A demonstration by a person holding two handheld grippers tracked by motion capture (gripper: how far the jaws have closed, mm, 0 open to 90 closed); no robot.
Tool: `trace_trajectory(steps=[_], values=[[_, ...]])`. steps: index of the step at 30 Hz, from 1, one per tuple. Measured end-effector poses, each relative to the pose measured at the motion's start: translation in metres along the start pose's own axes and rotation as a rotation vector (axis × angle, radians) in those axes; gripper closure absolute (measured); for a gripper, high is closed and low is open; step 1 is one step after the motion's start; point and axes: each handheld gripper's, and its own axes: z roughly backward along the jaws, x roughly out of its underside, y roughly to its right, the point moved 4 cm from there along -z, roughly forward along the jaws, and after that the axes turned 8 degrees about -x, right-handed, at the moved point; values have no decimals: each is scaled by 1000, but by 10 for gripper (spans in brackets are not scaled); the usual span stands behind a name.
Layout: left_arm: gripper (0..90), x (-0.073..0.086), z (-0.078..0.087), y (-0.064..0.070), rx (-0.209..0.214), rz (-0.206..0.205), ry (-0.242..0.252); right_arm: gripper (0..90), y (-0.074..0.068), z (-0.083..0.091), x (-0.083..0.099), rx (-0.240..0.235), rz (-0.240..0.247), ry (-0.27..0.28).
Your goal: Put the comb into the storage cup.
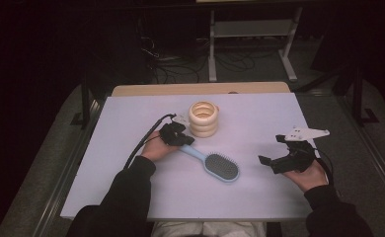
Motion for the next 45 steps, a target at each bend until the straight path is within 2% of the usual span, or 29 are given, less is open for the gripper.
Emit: trace_trajectory(steps=[5,20,23,28,38,45], values=[[894,2,3,3,-10,-29,-19,0,0,-1,0,-7,0,-8],[900,11,10,14,-6,-72,-7,0,-1,-1,0,-1,9,-11],[900,12,13,17,-8,-104,-23,0,-1,-1,0,0,9,-11],[900,15,17,23,-11,-123,-29,0,-1,-1,0,1,8,-13],[900,19,21,26,-4,-122,-28,0,-1,-2,1,0,5,-21],[900,24,25,31,-15,-124,-20,0,-2,-2,1,-1,8,-25]])
